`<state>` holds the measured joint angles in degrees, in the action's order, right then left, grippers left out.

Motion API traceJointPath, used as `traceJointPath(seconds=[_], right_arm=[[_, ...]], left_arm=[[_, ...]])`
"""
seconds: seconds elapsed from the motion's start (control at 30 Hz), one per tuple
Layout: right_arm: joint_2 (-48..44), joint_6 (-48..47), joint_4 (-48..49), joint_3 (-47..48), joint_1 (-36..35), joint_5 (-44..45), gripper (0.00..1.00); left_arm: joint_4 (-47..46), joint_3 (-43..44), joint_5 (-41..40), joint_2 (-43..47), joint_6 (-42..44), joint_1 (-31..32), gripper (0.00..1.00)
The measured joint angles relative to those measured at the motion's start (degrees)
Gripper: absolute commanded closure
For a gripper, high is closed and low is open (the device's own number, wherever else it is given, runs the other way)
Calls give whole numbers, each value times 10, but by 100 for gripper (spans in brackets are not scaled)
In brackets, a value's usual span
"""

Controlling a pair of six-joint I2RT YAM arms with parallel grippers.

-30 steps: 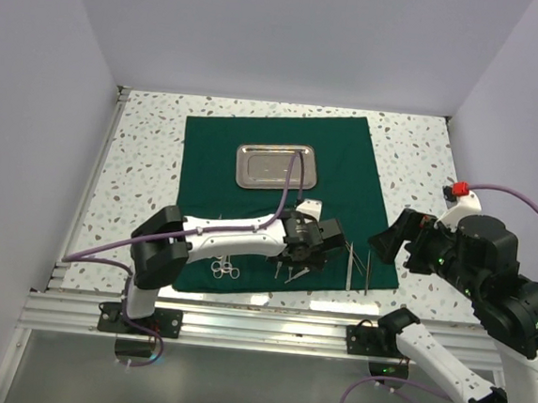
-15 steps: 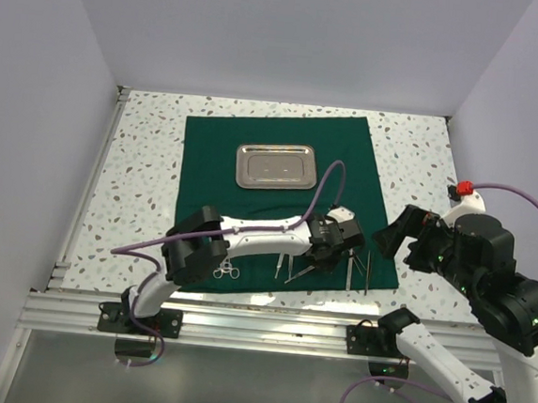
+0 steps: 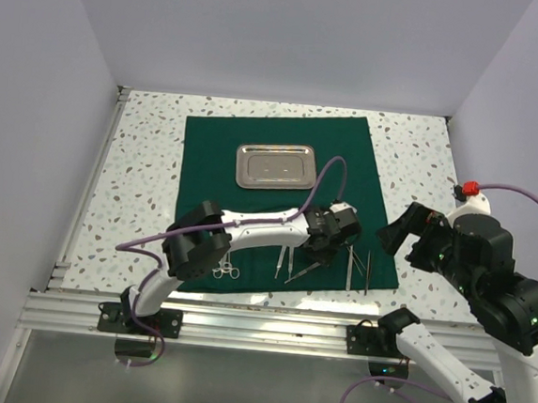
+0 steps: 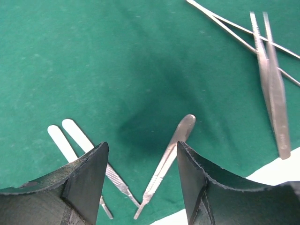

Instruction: Open and lay out the surgical kit

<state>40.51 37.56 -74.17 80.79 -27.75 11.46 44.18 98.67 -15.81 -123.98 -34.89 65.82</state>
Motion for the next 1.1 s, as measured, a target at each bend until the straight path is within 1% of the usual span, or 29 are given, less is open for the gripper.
traceJointPath(seconds=[0.5,0.63,0.73,0.77,0.83,0.87,0.93,0.97,1.03,1.07,1.1], right_arm=[[0,6,1,-22,0,9,2],[0,6,2,-24,0,9,2],[0,5,3,-24,0,9,2],[0,4,3,-24,0,9,2],[0,4,4,-25,0,9,2],[0,4,5,-26,0,9,2],[0,4,5,-26,0,9,2],[0,4,5,-26,0,9,2],[0,3,5,-27,0,9,2],[0,3,5,-27,0,9,2],[0,3,5,-28,0,9,2]], left_arm=[[-26,-1,29,-11,16,4,39],[-28,-2,32,-23,16,5,43],[-28,-2,31,-23,16,6,50],[-28,-2,30,-23,15,6,56],[-27,-2,28,-24,15,6,63],[-27,-2,27,-24,15,6,71],[-26,-2,25,-24,15,6,77],[-25,-2,23,-24,14,6,82],[-25,-3,20,-24,14,6,86],[-25,-4,19,-24,15,6,94],[-26,-4,19,-24,13,6,97]])
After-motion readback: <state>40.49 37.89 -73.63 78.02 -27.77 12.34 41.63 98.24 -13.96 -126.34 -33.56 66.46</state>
